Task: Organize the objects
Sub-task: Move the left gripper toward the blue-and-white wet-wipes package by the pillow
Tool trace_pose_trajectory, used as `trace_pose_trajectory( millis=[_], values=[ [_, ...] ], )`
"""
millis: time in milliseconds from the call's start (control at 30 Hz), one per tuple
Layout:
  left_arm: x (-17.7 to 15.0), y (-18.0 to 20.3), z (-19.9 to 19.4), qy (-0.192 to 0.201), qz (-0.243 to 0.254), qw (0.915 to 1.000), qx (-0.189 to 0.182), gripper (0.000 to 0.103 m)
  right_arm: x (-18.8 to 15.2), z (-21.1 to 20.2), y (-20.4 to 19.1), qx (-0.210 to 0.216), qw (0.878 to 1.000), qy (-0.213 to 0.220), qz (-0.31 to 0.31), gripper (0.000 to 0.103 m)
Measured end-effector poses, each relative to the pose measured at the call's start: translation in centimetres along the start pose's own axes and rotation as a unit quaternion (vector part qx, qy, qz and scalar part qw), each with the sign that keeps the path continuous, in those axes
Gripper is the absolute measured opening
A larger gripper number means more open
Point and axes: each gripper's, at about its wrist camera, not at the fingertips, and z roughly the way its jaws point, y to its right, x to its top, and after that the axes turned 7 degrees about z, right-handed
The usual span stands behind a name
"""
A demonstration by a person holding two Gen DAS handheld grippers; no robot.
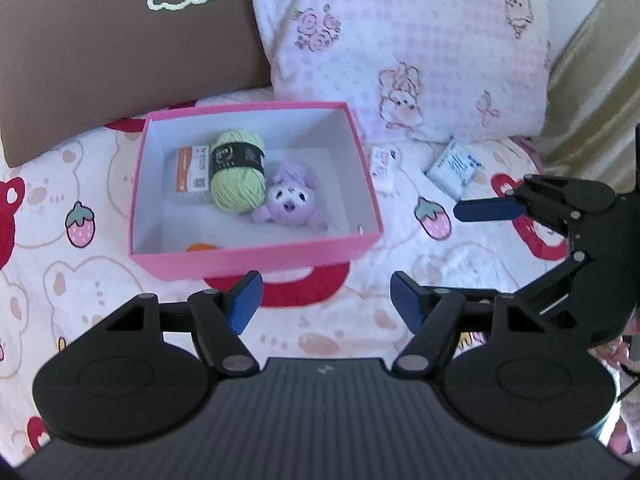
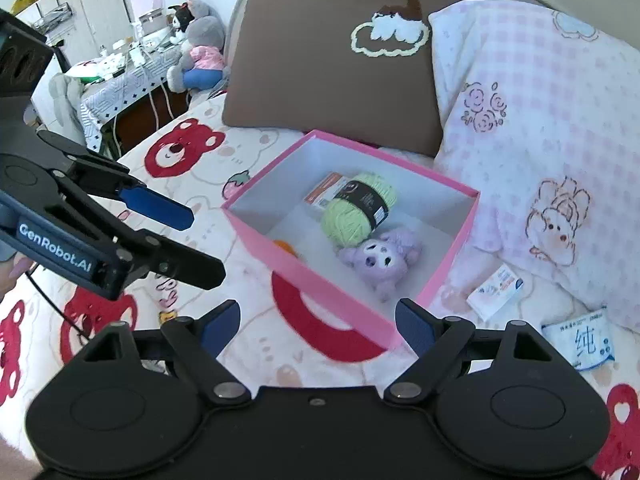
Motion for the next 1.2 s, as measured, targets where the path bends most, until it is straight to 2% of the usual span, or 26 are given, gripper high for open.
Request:
trace_pose_trajectory(
  millis=[200, 367, 767, 1200],
  values=[
    [-1.8, 1.1, -1.2, -0.009, -0.002, 0.9998, -0.016, 0.072, -1.7, -2.3, -0.2, 0.0, 1.0, -0.002, -0.012, 0.088],
    [-3.4, 2.4, -0.7, -0.025, -0.007, 0.9994, -0.021, 0.072, -3.7, -4.1, -0.2, 0.009, 0.999, -0.005, -0.035, 0.088],
    [-5.9, 6.6, 1.0, -0.046, -0.005, 0.9982, -0.037, 0.072, -7.4, -7.5, 2.2, -0.006, 1.0, 0.007, -0.025, 0.088],
    [-3.5, 12.2, 5.1, -0.045, 0.029, 0.9967, -0.06, 0.072, -10.4, -9.4, 8.6, -0.038, 0.999, 0.03, 0.024, 0.088]
  ],
)
